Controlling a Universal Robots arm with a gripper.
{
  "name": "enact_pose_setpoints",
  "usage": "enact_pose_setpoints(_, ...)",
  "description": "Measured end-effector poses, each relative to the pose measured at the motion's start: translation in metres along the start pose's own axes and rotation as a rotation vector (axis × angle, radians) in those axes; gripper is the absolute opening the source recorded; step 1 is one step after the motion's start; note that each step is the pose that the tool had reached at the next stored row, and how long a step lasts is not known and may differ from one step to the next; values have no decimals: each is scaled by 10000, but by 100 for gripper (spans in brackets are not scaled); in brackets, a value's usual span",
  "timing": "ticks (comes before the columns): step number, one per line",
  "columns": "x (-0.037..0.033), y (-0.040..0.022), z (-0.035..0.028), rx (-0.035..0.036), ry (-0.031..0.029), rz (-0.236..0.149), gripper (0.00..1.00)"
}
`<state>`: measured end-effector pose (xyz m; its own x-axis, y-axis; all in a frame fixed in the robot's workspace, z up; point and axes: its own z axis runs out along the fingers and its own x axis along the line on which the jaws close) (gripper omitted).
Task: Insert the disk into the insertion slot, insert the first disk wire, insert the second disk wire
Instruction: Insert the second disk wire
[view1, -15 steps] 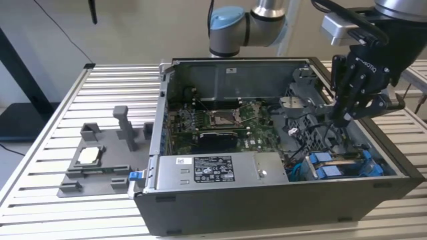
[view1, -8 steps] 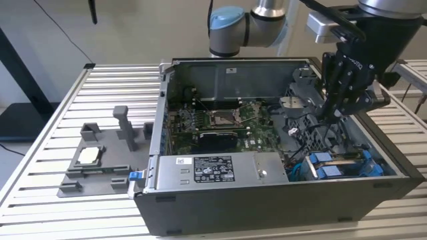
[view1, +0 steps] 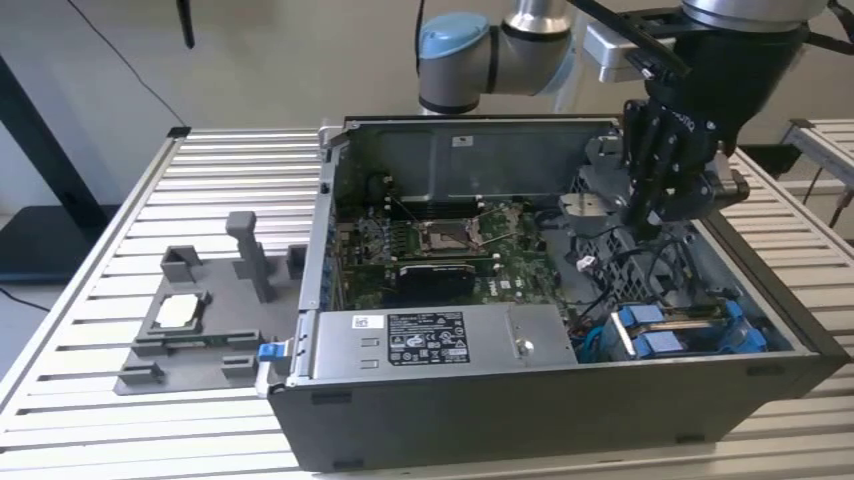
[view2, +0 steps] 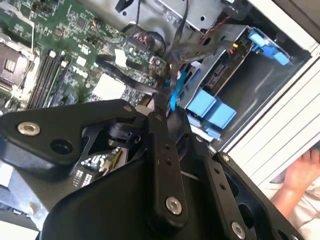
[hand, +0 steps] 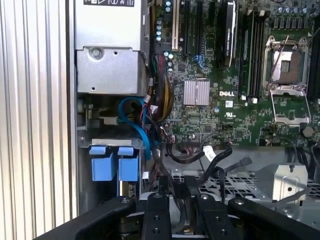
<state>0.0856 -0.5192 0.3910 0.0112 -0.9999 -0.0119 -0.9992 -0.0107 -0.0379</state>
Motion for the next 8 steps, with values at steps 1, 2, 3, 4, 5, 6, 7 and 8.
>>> enact_pose_setpoints(1, -12, 12, 10, 26, 27, -2, 27)
enact_pose_setpoints(2, -24, 23, 20, 51, 55, -7, 27)
enact_pose_setpoints(3, -34, 32, 31, 75, 82, -15, 27)
enact_pose_setpoints(4, -42, 38, 40, 104, 109, -30, 27)
enact_pose_setpoints(5, -46, 41, 46, 119, 165, -54, 27)
enact_pose_setpoints(6, -46, 41, 51, 128, 218, -79, 27)
enact_pose_setpoints(7, -47, 41, 56, 138, 267, -101, 27)
enact_pose_setpoints(8, -47, 42, 62, 147, 322, -129, 27)
